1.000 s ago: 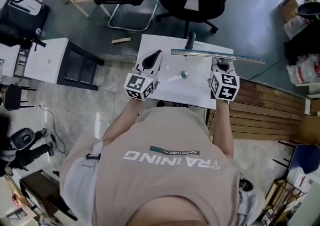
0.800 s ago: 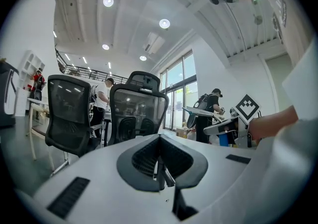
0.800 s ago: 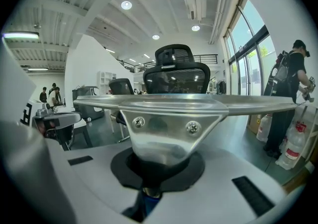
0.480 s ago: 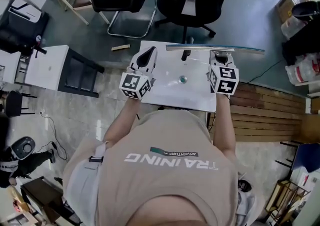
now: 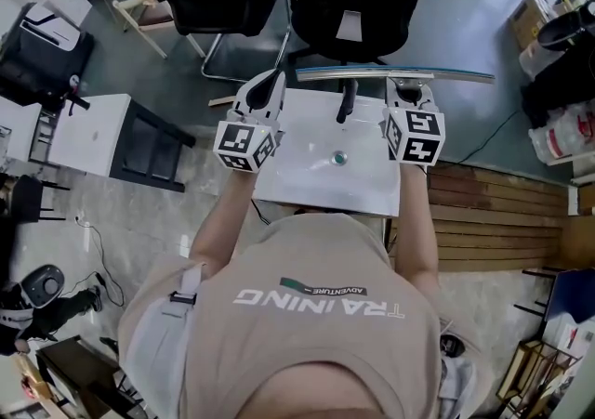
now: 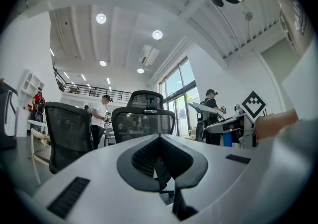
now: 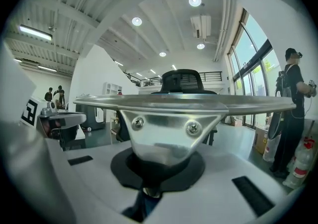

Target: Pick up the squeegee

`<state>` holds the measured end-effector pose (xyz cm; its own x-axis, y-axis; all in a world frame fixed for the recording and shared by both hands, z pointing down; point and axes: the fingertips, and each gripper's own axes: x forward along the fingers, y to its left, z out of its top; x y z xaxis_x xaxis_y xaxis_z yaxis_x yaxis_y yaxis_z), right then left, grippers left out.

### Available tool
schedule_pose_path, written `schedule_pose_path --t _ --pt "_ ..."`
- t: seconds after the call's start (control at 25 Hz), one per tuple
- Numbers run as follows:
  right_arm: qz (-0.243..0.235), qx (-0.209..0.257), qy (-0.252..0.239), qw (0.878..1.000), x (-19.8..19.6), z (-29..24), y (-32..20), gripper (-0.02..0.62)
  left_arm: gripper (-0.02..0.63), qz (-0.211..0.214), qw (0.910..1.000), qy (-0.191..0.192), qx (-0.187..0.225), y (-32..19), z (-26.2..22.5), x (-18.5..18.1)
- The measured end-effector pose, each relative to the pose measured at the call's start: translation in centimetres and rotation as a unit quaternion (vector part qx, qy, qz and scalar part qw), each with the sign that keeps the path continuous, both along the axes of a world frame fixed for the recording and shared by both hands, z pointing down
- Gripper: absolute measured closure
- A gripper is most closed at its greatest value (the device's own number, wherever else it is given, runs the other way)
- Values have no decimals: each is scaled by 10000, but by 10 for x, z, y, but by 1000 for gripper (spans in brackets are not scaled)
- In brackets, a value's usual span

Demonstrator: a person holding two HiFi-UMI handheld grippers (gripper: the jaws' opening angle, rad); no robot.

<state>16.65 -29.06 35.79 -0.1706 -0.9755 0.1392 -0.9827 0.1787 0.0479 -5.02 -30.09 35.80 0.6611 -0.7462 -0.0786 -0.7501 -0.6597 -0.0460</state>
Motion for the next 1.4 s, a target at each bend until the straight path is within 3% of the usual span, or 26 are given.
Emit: schedule_pose_path --t 0.2,0.8,1.4 --pt "54 174 -69 9998 1 -22 -1 557 594 56 9999 121 -14 -5 -24 -2" --pt "45 792 -158 9967 -3 -88 -2 557 594 288 9979 -79 576 -8 -82 25" --pt "37 1226 -33 9924 -15 -157 7 557 594 380 9941 164 998 -8 -141 34"
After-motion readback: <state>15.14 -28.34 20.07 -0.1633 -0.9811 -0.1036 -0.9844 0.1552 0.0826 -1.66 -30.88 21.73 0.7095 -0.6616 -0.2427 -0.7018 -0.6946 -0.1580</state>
